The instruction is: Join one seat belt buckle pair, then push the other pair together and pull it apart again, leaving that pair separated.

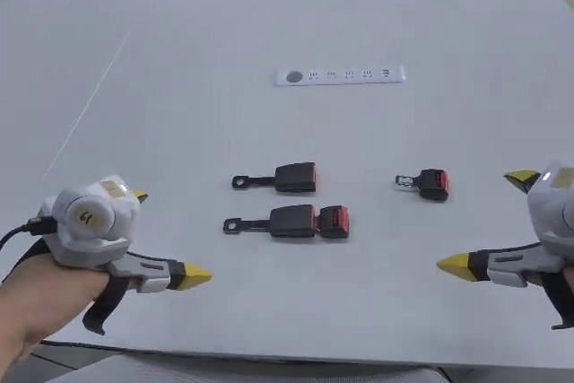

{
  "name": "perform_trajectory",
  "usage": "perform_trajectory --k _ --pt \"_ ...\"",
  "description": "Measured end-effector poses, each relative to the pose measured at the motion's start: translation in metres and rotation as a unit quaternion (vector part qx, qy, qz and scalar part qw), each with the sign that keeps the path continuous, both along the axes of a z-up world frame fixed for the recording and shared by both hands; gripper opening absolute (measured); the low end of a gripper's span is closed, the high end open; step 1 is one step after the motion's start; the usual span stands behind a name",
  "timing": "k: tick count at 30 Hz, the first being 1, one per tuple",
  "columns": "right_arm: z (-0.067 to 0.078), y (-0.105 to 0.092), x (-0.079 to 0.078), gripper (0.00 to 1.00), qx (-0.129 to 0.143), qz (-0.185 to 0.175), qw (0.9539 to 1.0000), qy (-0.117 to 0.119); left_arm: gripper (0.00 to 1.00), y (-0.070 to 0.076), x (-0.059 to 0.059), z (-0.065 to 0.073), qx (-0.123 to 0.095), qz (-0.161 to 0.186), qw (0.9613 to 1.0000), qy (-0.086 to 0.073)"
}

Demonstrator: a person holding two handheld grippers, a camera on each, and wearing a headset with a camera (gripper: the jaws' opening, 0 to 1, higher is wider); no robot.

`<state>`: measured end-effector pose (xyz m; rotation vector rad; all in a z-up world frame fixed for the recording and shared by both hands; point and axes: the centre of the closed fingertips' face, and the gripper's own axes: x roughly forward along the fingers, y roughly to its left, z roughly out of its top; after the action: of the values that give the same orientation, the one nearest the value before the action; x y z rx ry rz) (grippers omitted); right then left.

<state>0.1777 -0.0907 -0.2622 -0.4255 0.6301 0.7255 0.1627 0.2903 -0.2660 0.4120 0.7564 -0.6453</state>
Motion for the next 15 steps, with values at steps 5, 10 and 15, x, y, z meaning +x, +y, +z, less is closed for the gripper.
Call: perform_trajectory --k 5,10,15 --pt "0.0 0.004 -0.008 1.0 0.009 -0.001 0.9999 0.009 1.0 -0.003 -0.013 0.003 -0.001 0.004 1.0 0.007" --pt "0.005 0.005 -0.009 1.0 0.016 -0.006 0.9998 0.006 1.0 0.0 -0.017 0.004 -0.003 0.016 0.9999 0.005" --pt "0.008 0.003 -0.008 1.0 0.021 -0.021 0.9996 -0.004 1.0 0.001 -0.023 0.002 -0.005 0.018 0.9998 0.007"
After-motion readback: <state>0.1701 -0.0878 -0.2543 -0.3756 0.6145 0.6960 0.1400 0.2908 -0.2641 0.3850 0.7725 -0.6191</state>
